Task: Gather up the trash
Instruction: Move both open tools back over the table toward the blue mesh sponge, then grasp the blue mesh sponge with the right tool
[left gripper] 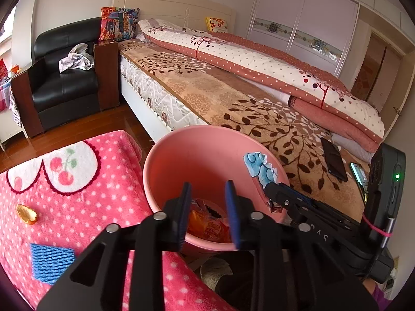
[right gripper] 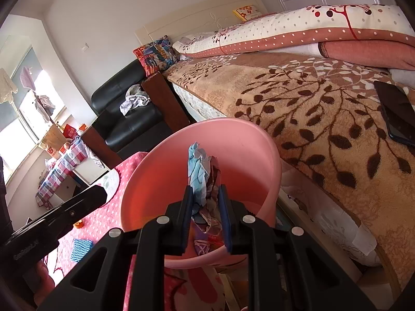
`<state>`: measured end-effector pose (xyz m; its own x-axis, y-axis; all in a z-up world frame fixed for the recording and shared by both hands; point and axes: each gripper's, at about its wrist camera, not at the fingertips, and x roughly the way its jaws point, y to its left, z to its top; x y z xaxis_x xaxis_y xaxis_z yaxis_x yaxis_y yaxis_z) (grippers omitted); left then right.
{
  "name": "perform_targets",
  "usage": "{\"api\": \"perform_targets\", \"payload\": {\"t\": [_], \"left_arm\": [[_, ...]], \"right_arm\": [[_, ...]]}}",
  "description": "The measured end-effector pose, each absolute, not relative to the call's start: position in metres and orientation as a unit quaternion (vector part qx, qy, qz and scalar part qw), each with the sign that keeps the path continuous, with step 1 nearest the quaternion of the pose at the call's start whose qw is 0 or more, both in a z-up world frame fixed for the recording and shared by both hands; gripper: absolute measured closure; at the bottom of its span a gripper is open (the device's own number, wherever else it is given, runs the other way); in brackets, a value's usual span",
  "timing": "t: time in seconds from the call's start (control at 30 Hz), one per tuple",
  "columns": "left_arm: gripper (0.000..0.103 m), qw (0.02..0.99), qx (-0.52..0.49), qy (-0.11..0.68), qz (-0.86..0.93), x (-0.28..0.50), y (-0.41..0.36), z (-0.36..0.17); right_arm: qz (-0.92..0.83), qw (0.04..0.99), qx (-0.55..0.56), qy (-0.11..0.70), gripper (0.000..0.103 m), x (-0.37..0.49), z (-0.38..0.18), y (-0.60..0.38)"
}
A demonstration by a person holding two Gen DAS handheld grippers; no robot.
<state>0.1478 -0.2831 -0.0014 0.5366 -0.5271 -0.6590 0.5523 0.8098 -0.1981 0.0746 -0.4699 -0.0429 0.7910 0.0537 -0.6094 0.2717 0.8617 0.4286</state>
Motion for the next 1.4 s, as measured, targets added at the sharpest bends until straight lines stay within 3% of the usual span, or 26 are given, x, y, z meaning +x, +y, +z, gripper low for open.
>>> {"api": "perform_targets", "payload": {"t": [0.3, 0.8, 1.4], "left_arm": [[0.075, 0.878, 0.014, 0.367, -0.307, 0.144, -0.276, 0.002], [0.075, 0.889, 0.002, 0.358, -0.287, 0.126, -0.239, 0.012], [0.075, 0.916, -0.058, 0.359, -0.170, 0.131, -0.119, 0.013]], "right_arm": [[-0.058, 0.913, 0.252, 0.316, 0.077, 0.075, -0.042, -0.469], [-0.011, 0.922, 0.221, 0.318, 0.076, 0.061, -0.023, -0.419], [0.091, 0.920, 0.148, 0.353, 0.076, 0.055, -0.017, -0.316]]}}
